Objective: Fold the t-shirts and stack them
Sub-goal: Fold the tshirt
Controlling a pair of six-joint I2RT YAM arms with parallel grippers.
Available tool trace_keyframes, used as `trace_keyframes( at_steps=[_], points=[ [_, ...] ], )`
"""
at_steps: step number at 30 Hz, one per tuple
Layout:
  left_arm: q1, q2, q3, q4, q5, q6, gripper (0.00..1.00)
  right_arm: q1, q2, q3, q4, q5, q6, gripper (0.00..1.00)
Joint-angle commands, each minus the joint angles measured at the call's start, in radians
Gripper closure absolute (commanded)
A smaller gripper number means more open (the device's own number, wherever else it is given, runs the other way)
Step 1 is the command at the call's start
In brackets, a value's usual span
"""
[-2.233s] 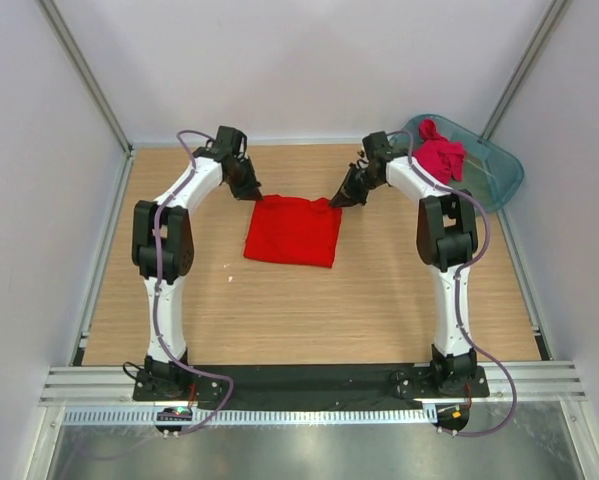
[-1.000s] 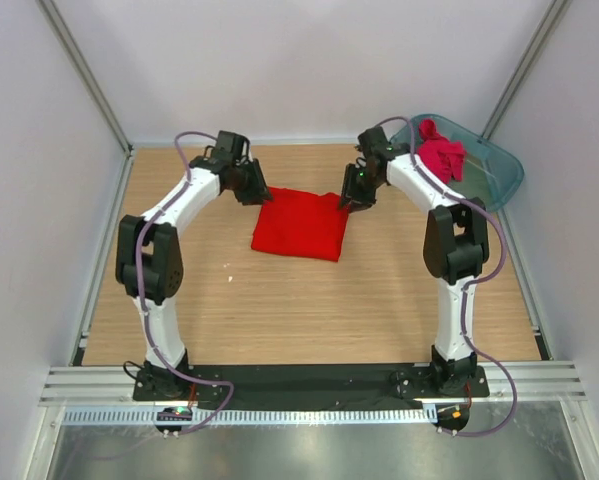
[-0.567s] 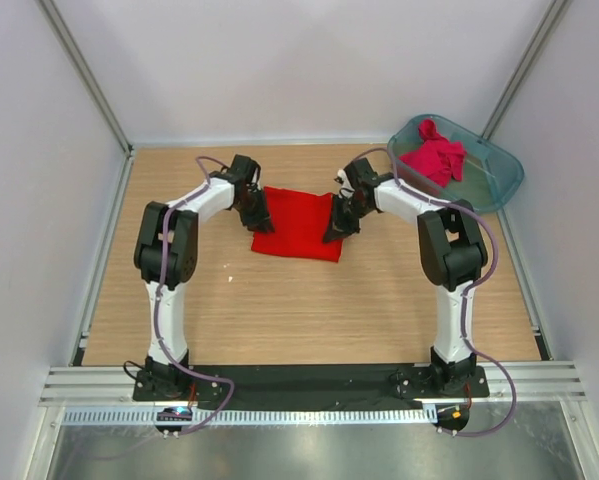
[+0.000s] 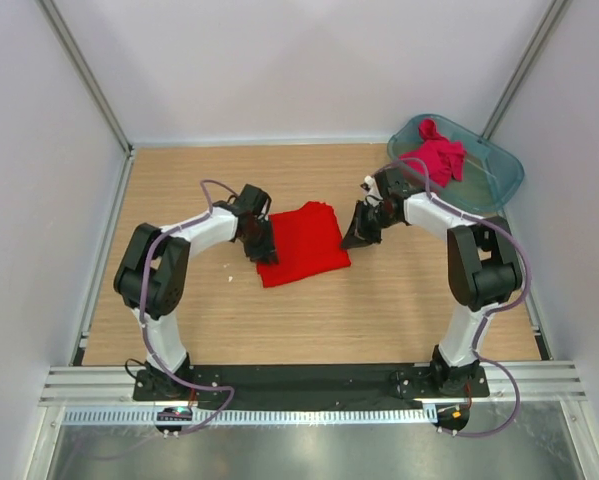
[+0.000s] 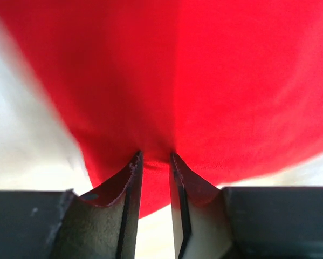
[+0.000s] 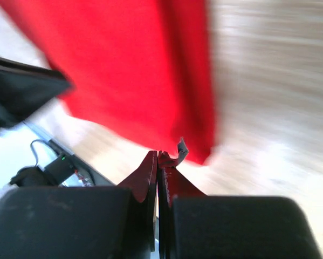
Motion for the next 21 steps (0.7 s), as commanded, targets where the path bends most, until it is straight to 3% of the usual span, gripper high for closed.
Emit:
trace_keyframes(
  at_steps=[1,4,9,17,21],
  points=[
    [-0.046,-0.097,-0.082,-0.062,-0.038,-0.049,0.71,0.034,-0.092,0.031,0.064,-0.052,0.027,0.98],
    [-0.044,-0.143,-0.031,-0.081,-0.049,-0.022,0.67,0.037,-0.017,0.051,0.192,-0.124,0.101,0.96],
    [0.023,-0.07,0.151,-0.117,-0.023,0.062,0.65,0.051,0.137,0.161,0.364,-0.212,0.216,0.96],
    [0.138,0.024,0.156,0.01,0.142,0.081,0.67,0.069,0.327,0.261,0.719,-0.292,0.506,0.97],
    [0.157,0.056,0.159,0.055,0.158,0.084,0.67,0.066,0.412,0.321,0.79,-0.278,0.575,0.98]
  ],
)
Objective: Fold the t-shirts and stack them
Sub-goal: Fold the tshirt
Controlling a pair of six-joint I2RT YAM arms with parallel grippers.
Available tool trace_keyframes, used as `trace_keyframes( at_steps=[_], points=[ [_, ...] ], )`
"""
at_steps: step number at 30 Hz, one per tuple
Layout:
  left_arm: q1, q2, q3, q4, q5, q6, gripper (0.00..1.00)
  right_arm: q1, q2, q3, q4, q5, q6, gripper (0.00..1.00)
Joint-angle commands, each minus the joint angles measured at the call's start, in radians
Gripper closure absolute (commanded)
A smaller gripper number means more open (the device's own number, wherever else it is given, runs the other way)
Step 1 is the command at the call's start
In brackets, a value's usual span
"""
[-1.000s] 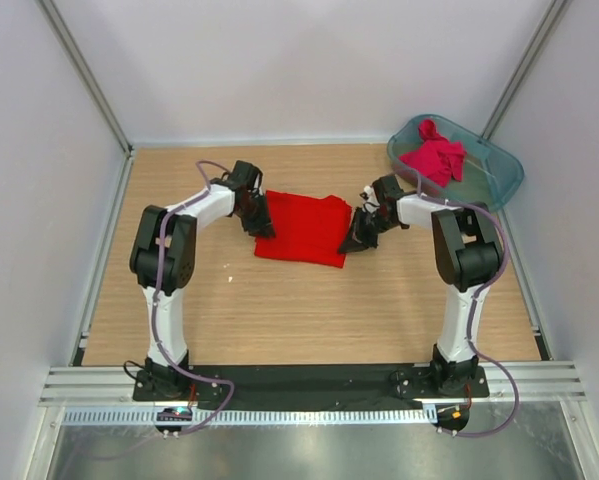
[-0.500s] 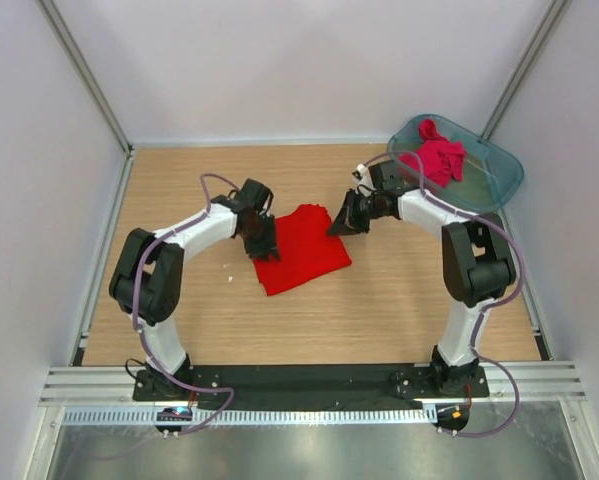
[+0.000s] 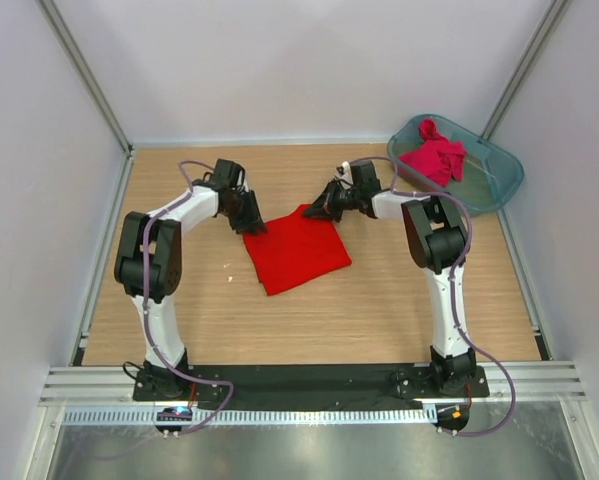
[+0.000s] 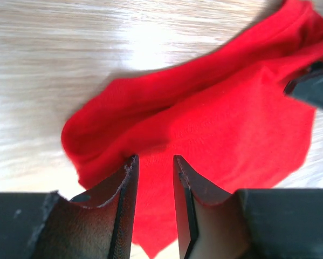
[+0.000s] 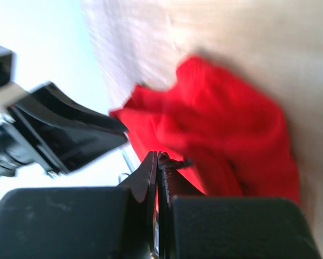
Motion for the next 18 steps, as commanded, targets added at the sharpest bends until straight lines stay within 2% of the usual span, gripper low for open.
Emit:
trace_keyframes(
  at_steps=[1,3,6,13,18],
  points=[
    [0.007,0.01,0.011,0.075,0.062,0.023,0.67,0.003,0.054,0.088,0.175,-0.017,0.124,0.97],
    [0.016,0.039,0.02,0.084,0.06,0.026,0.68,0.0,0.108,0.137,0.204,0.006,0.153,0.98],
    [0.036,0.078,0.04,0.081,0.058,0.034,0.69,-0.006,0.157,0.215,0.159,0.035,0.156,0.98],
    [0.061,0.136,0.051,0.081,0.031,0.038,0.69,-0.044,0.238,0.266,0.119,0.132,0.153,0.98],
    [0.065,0.145,0.06,0.073,0.035,0.05,0.66,-0.074,0.294,0.335,0.055,0.133,0.119,0.98]
  ],
)
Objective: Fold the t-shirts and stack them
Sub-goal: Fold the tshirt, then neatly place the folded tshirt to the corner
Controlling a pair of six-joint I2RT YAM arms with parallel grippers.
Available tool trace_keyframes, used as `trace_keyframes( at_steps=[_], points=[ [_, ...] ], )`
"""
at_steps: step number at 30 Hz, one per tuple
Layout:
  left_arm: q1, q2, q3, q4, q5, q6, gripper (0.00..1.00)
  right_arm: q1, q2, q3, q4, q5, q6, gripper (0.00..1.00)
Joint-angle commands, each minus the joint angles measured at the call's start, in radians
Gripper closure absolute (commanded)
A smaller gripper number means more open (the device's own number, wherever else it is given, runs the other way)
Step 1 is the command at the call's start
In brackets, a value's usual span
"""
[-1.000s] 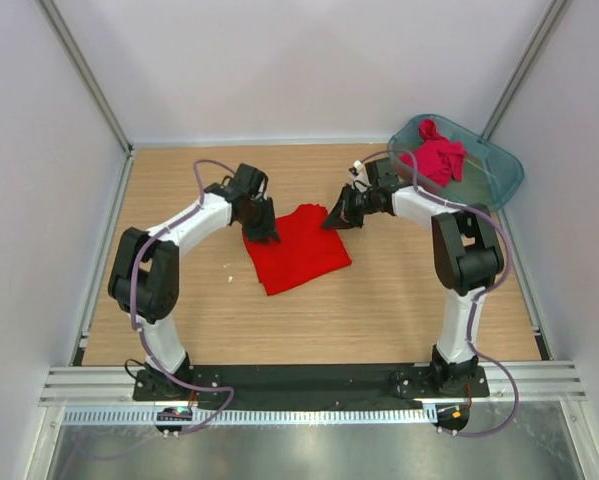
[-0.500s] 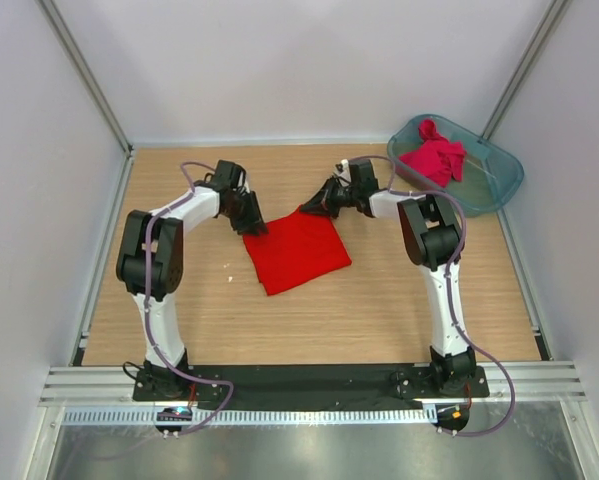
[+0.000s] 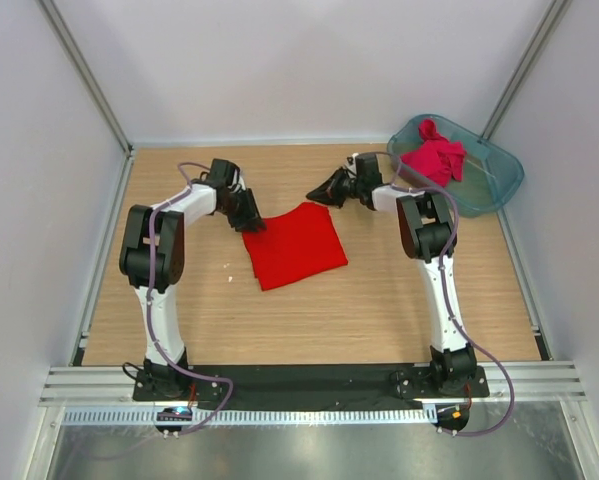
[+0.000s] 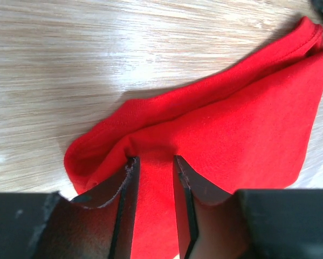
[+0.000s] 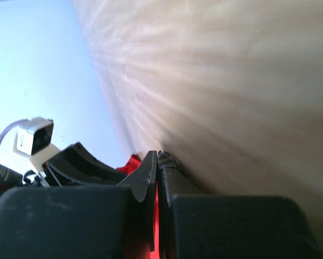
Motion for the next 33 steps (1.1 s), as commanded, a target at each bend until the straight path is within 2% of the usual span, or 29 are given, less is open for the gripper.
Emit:
trace_keyframes(
  at_steps=[1,3,8,13,18,24,28,33],
  points=[
    [0.014,0.032,0.02,0.011,-0.035,0.048,0.66,-0.025,0.038,0.073,-0.094,0.046,-0.065,0.98],
    [0.014,0.024,0.039,-0.001,-0.029,0.056,0.62,-0.031,0.043,0.122,-0.135,0.038,-0.096,0.98],
    [0.017,-0.025,0.112,-0.047,-0.025,0.056,0.58,-0.037,0.002,0.282,-0.364,0.055,-0.231,0.97],
    [0.017,-0.068,0.163,-0.058,0.042,-0.008,0.59,-0.026,-0.118,0.283,-0.447,0.042,-0.267,0.96],
    [0.017,-0.123,0.09,-0.007,0.074,-0.068,0.62,0.015,-0.211,0.115,-0.413,-0.003,-0.248,0.96],
    [0.017,-0.122,-0.033,0.041,0.073,-0.093,0.67,0.047,-0.233,-0.073,-0.219,-0.067,-0.175,0.96],
    [0.041,-0.076,-0.056,0.056,0.045,-0.073,0.68,0.017,-0.164,-0.058,-0.153,-0.07,-0.153,0.96],
    [0.076,0.024,-0.004,0.039,0.03,-0.025,0.69,-0.023,-0.041,0.019,-0.146,-0.058,-0.141,0.97]
  ],
)
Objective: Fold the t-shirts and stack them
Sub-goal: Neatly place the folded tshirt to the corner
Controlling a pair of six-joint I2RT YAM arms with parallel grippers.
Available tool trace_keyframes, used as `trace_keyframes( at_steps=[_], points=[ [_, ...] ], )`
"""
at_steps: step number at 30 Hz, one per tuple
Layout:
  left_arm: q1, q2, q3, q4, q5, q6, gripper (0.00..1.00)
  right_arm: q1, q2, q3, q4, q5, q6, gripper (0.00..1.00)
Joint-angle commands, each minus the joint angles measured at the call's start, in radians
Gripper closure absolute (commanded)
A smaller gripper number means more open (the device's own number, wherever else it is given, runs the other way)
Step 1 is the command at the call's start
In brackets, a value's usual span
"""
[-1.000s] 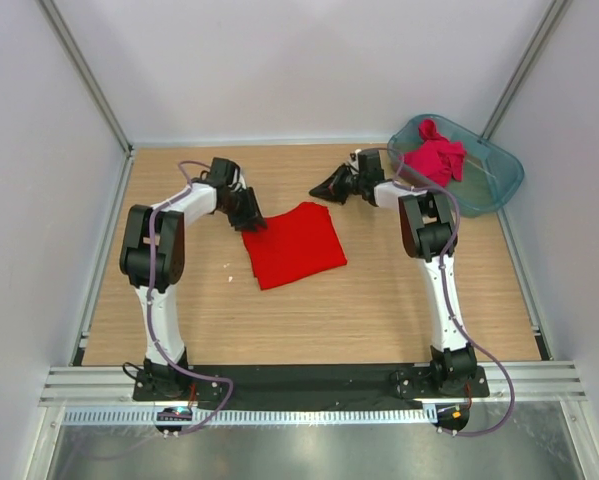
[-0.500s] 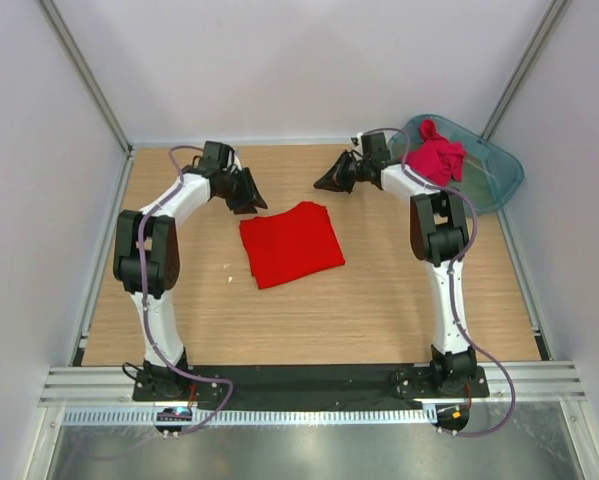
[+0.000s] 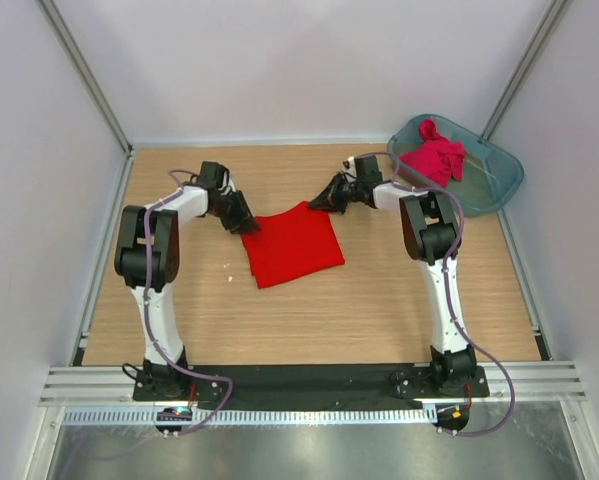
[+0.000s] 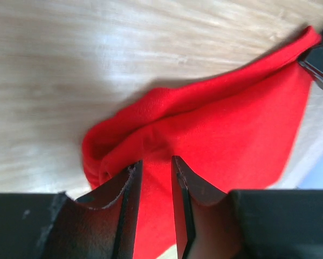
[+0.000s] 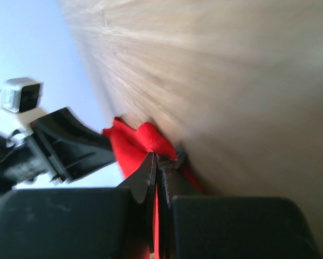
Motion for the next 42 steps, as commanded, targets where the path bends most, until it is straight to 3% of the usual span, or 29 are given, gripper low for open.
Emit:
trace_keyframes(
  at_steps=[1,5,8,12,18,28,36,42],
  points=[
    [0.036,0.066,0.065,0.012,-0.017,0.052,0.69,-0.05,0.083,0.087,0.037,0.001,0.014,0.97],
    [0.035,0.049,0.11,-0.026,-0.022,0.08,0.65,-0.067,0.106,0.158,-0.07,0.031,-0.064,0.97],
    [0.036,-0.009,0.113,-0.046,-0.032,0.088,0.54,-0.08,0.089,0.193,-0.13,0.059,-0.098,0.97],
    [0.035,-0.089,0.126,-0.107,-0.048,0.111,0.43,-0.087,0.065,0.283,-0.33,0.114,-0.203,0.97],
    [0.041,-0.199,0.101,-0.173,-0.089,0.14,0.36,-0.083,-0.09,0.327,-0.582,0.263,-0.36,0.92],
    [0.073,-0.171,0.027,-0.117,-0.114,0.24,0.25,-0.03,-0.51,-0.054,-0.647,0.326,-0.444,0.68],
    [0.076,-0.094,-0.024,0.07,-0.069,0.246,0.24,-0.021,-0.833,-0.377,-0.636,0.312,-0.469,0.66],
    [0.042,-0.037,-0.05,0.124,-0.1,0.211,0.31,-0.022,-0.963,-0.476,-0.648,0.33,-0.498,0.66]
  ],
)
